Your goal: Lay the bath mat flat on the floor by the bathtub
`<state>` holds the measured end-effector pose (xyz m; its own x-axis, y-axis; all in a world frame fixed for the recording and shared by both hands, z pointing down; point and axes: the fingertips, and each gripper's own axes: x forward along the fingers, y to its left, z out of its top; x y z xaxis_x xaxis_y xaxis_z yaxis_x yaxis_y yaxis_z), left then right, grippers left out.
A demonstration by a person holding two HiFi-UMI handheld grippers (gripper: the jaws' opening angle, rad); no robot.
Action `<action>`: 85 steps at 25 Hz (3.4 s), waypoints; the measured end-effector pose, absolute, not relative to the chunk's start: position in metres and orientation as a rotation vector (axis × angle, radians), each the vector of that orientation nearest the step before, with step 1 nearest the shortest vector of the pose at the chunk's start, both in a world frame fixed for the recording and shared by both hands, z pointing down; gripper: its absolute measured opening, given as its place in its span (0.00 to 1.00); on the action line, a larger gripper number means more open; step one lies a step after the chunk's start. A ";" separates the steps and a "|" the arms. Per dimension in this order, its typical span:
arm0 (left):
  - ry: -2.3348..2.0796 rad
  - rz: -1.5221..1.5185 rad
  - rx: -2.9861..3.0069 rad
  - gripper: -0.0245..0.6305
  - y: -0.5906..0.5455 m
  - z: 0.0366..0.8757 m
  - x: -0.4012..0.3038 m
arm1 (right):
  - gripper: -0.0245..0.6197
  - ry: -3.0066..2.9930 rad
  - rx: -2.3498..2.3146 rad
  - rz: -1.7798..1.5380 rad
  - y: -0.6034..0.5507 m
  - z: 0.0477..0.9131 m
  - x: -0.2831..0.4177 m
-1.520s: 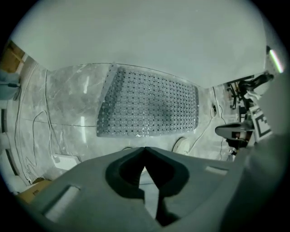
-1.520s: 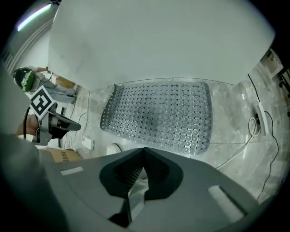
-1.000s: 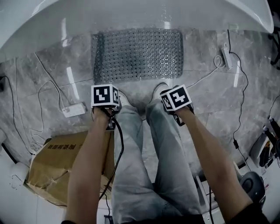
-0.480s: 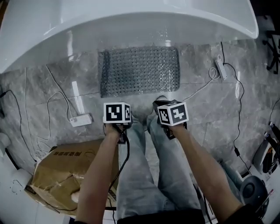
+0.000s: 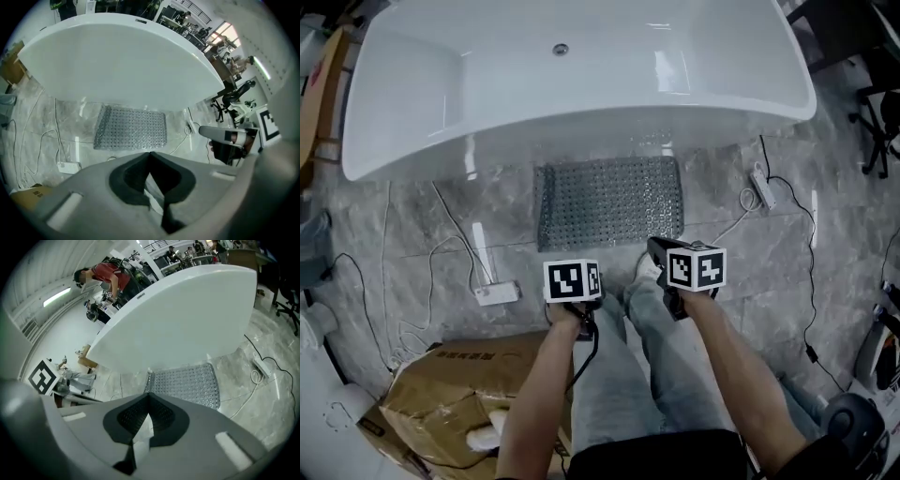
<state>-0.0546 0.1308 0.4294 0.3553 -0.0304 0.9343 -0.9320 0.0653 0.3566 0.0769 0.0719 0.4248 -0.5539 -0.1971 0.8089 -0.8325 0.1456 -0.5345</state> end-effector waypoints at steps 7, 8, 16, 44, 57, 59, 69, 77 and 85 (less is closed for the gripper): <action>-1.040 0.862 1.388 0.04 0.123 0.353 -0.036 | 0.05 -1.968 1.136 1.467 0.048 0.350 0.100; -1.047 0.847 1.403 0.04 0.120 0.340 -0.034 | 0.05 -1.999 1.137 1.449 0.045 0.338 0.100; -1.117 0.756 1.536 0.04 0.097 0.242 -0.013 | 0.05 -2.191 1.098 1.267 0.030 0.243 0.096; -1.439 0.197 1.989 0.04 -0.016 -0.048 0.022 | 0.05 -2.709 1.306 0.554 -0.052 -0.050 0.128; -1.612 0.023 2.343 0.04 -0.047 -0.214 0.041 | 0.05 -2.920 1.397 -0.025 -0.071 -0.226 0.130; -1.636 -0.004 2.390 0.04 -0.048 -0.236 0.042 | 0.05 -2.937 1.398 -0.081 -0.072 -0.247 0.129; -2.112 -0.176 2.419 0.04 -0.060 -0.328 0.012 | 0.05 -2.702 1.570 -0.493 -0.083 -0.310 0.140; -2.117 -0.079 2.370 0.04 -0.053 -0.267 0.019 | 0.05 -2.604 1.564 -0.635 -0.069 -0.280 0.142; -2.035 0.000 2.397 0.04 -0.058 -0.231 0.031 | 0.05 -2.577 1.508 -0.560 -0.071 -0.238 0.129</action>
